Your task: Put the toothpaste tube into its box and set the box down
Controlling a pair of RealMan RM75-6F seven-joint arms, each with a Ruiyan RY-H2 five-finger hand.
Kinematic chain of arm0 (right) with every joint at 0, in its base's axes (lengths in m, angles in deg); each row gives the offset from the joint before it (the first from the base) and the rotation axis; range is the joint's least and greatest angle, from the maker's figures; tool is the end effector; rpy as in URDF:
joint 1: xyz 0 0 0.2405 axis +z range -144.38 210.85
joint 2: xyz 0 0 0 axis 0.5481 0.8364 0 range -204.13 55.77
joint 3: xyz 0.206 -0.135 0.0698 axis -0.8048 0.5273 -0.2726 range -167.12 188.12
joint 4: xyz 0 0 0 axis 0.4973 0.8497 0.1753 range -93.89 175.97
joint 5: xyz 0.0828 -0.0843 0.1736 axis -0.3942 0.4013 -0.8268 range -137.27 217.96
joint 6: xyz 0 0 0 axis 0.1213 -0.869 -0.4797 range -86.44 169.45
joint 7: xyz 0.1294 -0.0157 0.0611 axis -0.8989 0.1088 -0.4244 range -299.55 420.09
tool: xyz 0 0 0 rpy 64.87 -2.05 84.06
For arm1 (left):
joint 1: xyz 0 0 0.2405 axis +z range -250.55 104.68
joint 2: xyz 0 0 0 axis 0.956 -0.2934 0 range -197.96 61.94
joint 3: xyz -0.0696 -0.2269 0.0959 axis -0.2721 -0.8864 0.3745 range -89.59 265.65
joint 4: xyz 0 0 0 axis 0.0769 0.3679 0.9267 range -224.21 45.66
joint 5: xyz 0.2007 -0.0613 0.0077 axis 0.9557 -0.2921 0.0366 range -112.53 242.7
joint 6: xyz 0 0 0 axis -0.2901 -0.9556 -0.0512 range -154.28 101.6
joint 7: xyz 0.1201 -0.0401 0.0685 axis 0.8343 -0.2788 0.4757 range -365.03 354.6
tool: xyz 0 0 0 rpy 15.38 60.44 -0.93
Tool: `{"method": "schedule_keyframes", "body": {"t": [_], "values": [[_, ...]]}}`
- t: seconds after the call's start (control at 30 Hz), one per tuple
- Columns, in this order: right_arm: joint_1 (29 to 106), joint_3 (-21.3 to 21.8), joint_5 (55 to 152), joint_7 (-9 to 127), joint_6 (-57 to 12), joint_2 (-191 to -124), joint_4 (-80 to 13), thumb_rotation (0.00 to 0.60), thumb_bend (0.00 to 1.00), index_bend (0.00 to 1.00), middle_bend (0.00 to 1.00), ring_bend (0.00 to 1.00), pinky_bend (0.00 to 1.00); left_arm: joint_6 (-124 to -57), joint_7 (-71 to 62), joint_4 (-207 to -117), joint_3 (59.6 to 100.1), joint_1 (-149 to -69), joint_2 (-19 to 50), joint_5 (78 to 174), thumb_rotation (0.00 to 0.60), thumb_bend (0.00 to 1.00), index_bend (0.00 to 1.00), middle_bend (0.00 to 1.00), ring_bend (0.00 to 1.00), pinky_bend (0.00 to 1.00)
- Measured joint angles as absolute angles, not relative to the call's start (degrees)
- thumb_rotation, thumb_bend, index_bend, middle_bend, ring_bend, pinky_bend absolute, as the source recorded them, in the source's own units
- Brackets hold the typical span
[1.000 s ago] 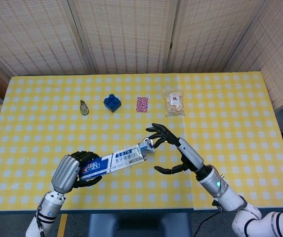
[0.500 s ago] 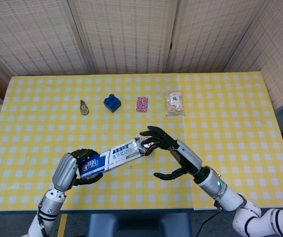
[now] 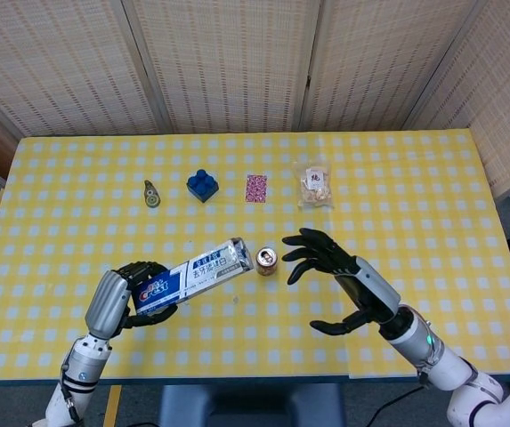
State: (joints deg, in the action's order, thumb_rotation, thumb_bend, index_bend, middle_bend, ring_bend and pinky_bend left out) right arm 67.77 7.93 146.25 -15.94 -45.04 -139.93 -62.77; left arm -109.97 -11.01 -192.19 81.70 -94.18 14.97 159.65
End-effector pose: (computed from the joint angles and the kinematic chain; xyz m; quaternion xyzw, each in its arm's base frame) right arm -0.1074 -0.2526 0.1293 -0.4456 0.5798 -0.6645 0.1538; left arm -0.1426 0.2332 0.0651 -0.5632 -0.4237 -0.6383 0.3095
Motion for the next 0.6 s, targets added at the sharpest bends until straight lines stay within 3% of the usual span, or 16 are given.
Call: {"method": "schedule_keyframes", "body": {"t": [0.1, 0.17, 0.33, 0.43, 0.6], "values": [[65.6, 8.9, 147.1, -16.1, -48.5, -137.0, -61.1, 0.600, 0.28, 0.00, 0.16, 0.20, 0.34, -110.2, -11.9, -192.0, 81.5, -94.1, 14.5, 159.3, 0.600, 0.23, 0.51, 0.60, 0.50, 0.59], [64.9, 9.5, 146.8, -14.5, -48.6, -136.3, -59.3, 0.600, 0.27, 0.00, 0.26, 0.27, 0.38, -110.1, -12.5, -191.9, 81.4, -94.1, 14.0, 159.2, 0.600, 0.23, 0.51, 0.60, 0.50, 0.59], [64.1, 11.0, 144.9, -7.5, -44.3, -136.4, -54.0, 0.600, 0.27, 0.00, 0.55, 0.58, 0.67, -109.7, -12.9, -191.6, 81.7, -94.2, 13.5, 159.0, 0.600, 0.23, 0.51, 0.60, 0.50, 0.59], [63.5, 11.8, 143.6, -1.6, -42.0, -137.6, -49.8, 0.600, 0.27, 0.00, 0.60, 0.62, 0.71, -109.7, -13.2, -191.3, 81.8, -94.1, 13.4, 159.0, 0.600, 0.23, 0.51, 0.60, 0.50, 0.59], [61.3, 13.1, 142.0, 11.3, -40.2, -139.0, -43.3, 0.600, 0.27, 0.00, 0.58, 0.61, 0.70, -110.4, -15.0, -190.8, 81.6, -93.9, 13.1, 159.0, 0.600, 0.23, 0.51, 0.60, 0.50, 0.59]]}}
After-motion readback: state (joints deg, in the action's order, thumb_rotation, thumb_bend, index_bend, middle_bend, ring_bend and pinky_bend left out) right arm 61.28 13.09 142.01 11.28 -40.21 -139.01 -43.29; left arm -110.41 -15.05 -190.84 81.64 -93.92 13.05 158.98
